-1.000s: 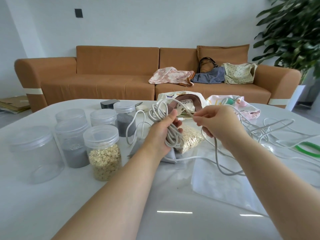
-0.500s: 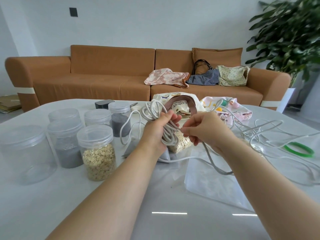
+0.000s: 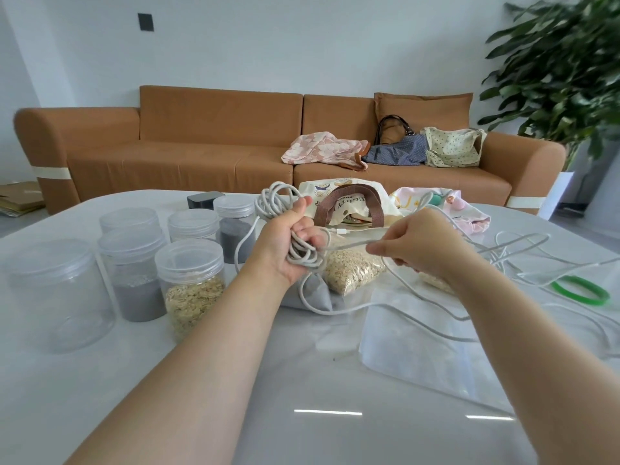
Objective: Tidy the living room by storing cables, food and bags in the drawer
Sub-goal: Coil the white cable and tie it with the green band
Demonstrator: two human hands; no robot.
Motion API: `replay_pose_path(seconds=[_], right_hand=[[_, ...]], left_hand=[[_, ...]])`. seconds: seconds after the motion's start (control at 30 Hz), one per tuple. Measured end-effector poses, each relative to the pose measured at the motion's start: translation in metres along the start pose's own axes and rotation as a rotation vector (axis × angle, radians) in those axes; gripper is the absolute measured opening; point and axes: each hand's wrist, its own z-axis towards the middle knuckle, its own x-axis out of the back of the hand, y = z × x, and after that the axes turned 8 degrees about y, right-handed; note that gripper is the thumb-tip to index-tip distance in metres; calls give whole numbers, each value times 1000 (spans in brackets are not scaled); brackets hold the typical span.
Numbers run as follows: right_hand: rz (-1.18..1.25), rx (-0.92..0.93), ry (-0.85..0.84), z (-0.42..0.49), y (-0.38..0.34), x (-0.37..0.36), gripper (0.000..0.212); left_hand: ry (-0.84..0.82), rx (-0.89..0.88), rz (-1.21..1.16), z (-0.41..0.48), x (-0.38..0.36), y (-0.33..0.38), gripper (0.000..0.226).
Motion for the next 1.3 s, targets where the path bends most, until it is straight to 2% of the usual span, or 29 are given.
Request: replay_pose_path(seconds=[0.17,0.3,0.37,0.43,0.53,0.57,0.67,0.77,0.83,0.9,1.0,1.1,1.2,1.3], right_hand=[[-313,149,78,0,-3,-7,11],[-323,118,206,-2,-9,1,26],[-366,207,192,-5,-13,3,20],[-338,361,168,-6,-15,4,10],[-230,536,156,-4,-13,7,27],[-189,590,187,-2,-13,8,27],[-87,677,307,-5,-16,7,19],[-13,615,328,-12,-24,3,8],[2,512,295,-15,-28,4,14],[18,454,285,-16,-28,3,23],[60,408,316,-15,-25,3,30],[99,360,311,-14,-24,1,27],[173,353,245,-11,-22,1,20],[177,379,168,-9,-19,5,24]], left_hand=[[83,-32,231,2,-2,3,12],[125,-83,435,4,-2,5,8],[114,-86,554,4,-1,4,6],[62,-60,639,3,-1,1,13],[-69,8,677,-3,-2,0,11],[-117,38,670,-5,-3,1,8],[-256,134,705,-9,-2,3,28],[-382,253,824,-15,-4,-1,23],[-416,301,895,-18,-7,-5,20],[-393,330,927,-19,-9,-8,11],[-360,326,965,-14,-8,-11,35],[-357,259,1001,-13,-7,-13,24],[-414,287,967,-17,-10,-14,14],[-467,387,881,-20,-9,-16,21]])
